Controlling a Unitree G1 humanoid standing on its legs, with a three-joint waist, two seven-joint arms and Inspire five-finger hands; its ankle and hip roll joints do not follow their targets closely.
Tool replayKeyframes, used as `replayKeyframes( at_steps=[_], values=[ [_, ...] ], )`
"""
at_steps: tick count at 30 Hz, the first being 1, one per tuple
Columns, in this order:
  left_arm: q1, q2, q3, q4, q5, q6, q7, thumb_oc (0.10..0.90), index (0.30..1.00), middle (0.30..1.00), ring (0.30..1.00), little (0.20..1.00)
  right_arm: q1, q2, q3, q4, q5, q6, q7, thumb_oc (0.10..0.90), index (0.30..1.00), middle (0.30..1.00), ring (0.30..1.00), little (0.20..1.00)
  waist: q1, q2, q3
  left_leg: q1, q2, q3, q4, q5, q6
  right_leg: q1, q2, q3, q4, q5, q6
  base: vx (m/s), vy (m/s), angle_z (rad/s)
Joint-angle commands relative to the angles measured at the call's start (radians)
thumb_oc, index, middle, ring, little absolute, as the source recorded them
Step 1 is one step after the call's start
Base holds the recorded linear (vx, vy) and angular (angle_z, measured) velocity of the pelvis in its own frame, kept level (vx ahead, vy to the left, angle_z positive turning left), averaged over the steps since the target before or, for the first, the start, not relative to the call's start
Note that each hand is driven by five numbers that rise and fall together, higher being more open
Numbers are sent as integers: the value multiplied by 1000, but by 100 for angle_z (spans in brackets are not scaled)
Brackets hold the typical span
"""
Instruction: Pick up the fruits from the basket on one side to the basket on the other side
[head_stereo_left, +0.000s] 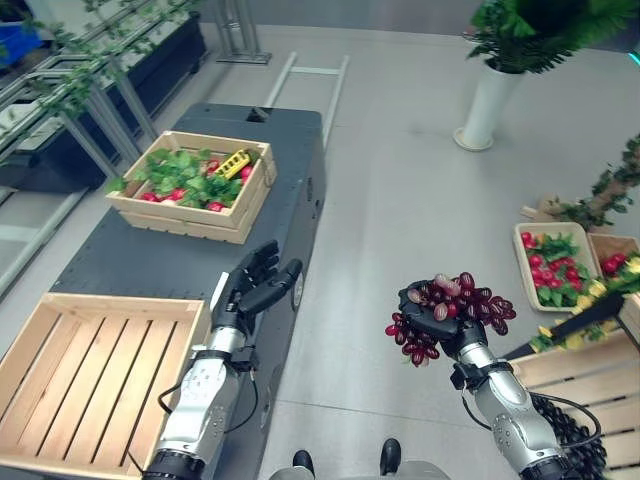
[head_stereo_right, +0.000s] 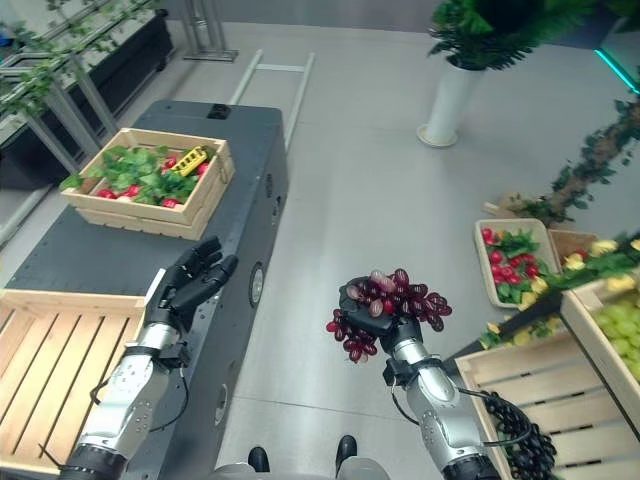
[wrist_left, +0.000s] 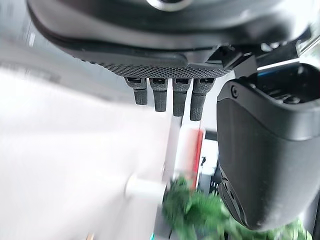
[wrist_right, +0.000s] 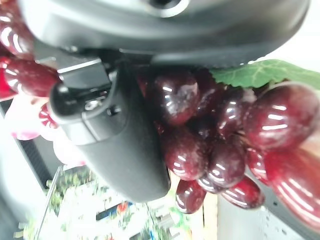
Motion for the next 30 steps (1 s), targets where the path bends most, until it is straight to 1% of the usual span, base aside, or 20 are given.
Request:
replayKeyframes(
  at_steps=[1, 2, 3, 5, 6, 7, 8, 9, 10, 11, 12, 14, 16, 18, 20, 23, 25, 27, 28, 30],
  values=[
    [-78, 17, 45, -29, -67, -62, 43, 800, 900, 900, 900, 900, -41, 76, -6, -84, 42, -68, 33, 400, 300, 300, 300, 300, -10, -19, -100, -56, -92, -9, 2, -57, 60, 58, 2, -1, 21, -74, -17, -21, -126, -12],
    [-69, 6, 42, -27, -74, -49, 52, 800, 900, 900, 900, 900, -23, 80, -2, -85, 62, -40, 49, 400, 300, 300, 300, 300, -19, -23, -100, -50, -93, -13, 2, -54, 61, 47, 15, 22, 40, -85, -27, -22, -114, -6],
    [-67, 3, 41, -24, -74, -48, 53, 800, 900, 900, 900, 900, -20, 80, 0, -81, 67, -36, 55, 400, 300, 300, 300, 300, -20, -26, -99, -50, -93, -13, 20, -59, 62, 44, 16, 28, 48, -89, -31, -23, -94, -2],
    [-60, -2, 38, -18, -67, -53, 58, 800, 900, 900, 900, 900, -17, 77, 6, -61, 65, -21, 76, 400, 300, 300, 300, 300, -20, -40, -89, -82, -94, -29, 131, -100, 61, 35, 16, 47, 77, -101, -46, -24, -59, -3],
    [-49, -1, 39, -21, -65, -66, 65, 800, 900, 900, 900, 900, -14, 71, 11, -55, 64, -13, 91, 400, 300, 300, 300, 300, -13, -51, -78, -114, -95, -61, 218, -120, 59, 34, 12, 66, 91, -103, -57, -35, -30, -20],
    [-23, -2, 46, -36, -61, -84, 80, 800, 900, 900, 900, 900, -7, 59, 23, -46, 61, -5, 116, 400, 300, 300, 300, 300, 5, -62, -53, -166, -105, -151, 332, -113, 54, 34, 12, 104, 111, -100, -69, -33, 18, -33],
    [-2, -3, 58, -48, -55, -98, 91, 800, 900, 900, 900, 900, -5, 53, 32, -37, 62, 2, 138, 400, 300, 300, 300, 300, 19, -64, -42, -180, -125, -220, 358, -117, 62, 28, 14, 137, 129, -100, -71, -31, 97, -70],
    [20, -2, 69, -58, -49, -111, 95, 800, 900, 900, 900, 900, -4, 51, 45, -25, 66, 5, 152, 400, 300, 300, 300, 300, 35, -60, -35, -181, -138, -298, 330, -103, 69, 17, 20, 175, 151, -104, -73, -18, 152, -76],
    [32, -1, 74, -68, -49, -120, 96, 800, 900, 900, 900, 900, -7, 50, 54, -17, 69, 4, 159, 400, 300, 300, 300, 300, 46, -56, -30, -167, -140, -350, 251, -90, 68, 15, 25, 196, 158, -107, -70, -29, 200, -128],
    [37, 5, 75, -79, -47, -129, 98, 800, 900, 900, 900, 900, -13, 52, 69, -4, 65, -3, 160, 400, 300, 300, 300, 300, 53, -45, -27, -167, -142, -393, 164, -58, 65, 8, 34, 214, 163, -112, -67, -38, 223, -128],
    [24, 12, 68, -76, -43, -128, 102, 800, 900, 900, 900, 900, -24, 51, 81, 7, 69, -4, 140, 400, 300, 300, 300, 300, 56, -40, -24, -159, -151, -406, 152, -56, 71, 1, 33, 229, 174, -119, -59, -55, 247, -122],
    [-48, 25, 31, -43, -52, -115, 93, 800, 900, 900, 900, 900, -30, 48, 88, 0, 92, 18, 62, 400, 300, 300, 300, 300, 34, -26, -24, -152, -141, -360, 114, -47, 71, -18, 14, 203, 176, -117, -38, -52, 247, -96],
    [-84, 26, 8, -35, -35, -118, 110, 800, 900, 900, 900, 900, -35, 57, 95, 20, 111, 15, 60, 400, 300, 300, 300, 300, 29, -18, -26, -130, -142, -381, 52, -28, 73, -30, 10, 198, 173, -107, -27, -21, 179, -90],
    [-117, 27, -8, -6, -35, -129, 122, 800, 900, 900, 900, 900, -33, 74, 93, 65, 116, 6, 64, 400, 300, 300, 300, 300, 14, -8, -31, -96, -132, -358, 2, -19, 75, -42, 1, 187, 164, -94, -13, 39, 240, -45],
    [-107, 29, 4, -10, -39, -128, 134, 800, 900, 900, 900, 900, -1, 83, 83, 57, 118, 24, 59, 400, 300, 300, 300, 300, 1, -3, -39, -88, -138, -354, 2, -27, 85, -51, -2, 198, 166, -92, -6, 78, 231, -28],
    [-60, 33, 21, -32, -35, -126, 135, 800, 900, 900, 900, 900, 86, 99, 58, 55, 120, 27, 75, 400, 300, 300, 300, 300, -15, -5, -51, -84, -138, -311, 2, -46, 99, -69, -14, 205, 151, -69, 8, 47, 162, -29],
    [-30, 36, 25, -41, -19, -124, 140, 800, 900, 900, 900, 900, 108, 108, 43, 75, 135, 25, 80, 400, 300, 300, 300, 300, -15, -6, -51, -82, -136, -283, 2, -57, 102, -72, -24, 191, 130, -49, 19, 26, 103, -36],
    [-15, 38, 28, -45, -10, -127, 143, 800, 900, 900, 900, 900, 110, 113, 35, 82, 147, 29, 73, 400, 300, 300, 300, 300, -11, -8, -50, -80, -133, -260, 2, -63, 102, -72, -32, 165, 124, -42, 26, 9, 30, -46],
    [17, 45, 51, -53, -7, -124, 147, 800, 900, 900, 900, 900, 102, 125, 26, 99, 155, 36, 78, 400, 300, 300, 300, 300, 5, -6, -47, -76, -119, -206, 2, -69, 101, -71, -54, 96, 141, -43, 34, 7, -7, -80],
    [38, 53, 75, -48, -16, -120, 140, 800, 900, 900, 900, 900, 90, 131, 25, 111, 156, 30, 73, 400, 300, 300, 300, 300, 19, -2, -42, -73, -108, -171, 2, -71, 103, -75, -80, 58, 171, -38, 34, -2, -32, -111]
  ],
)
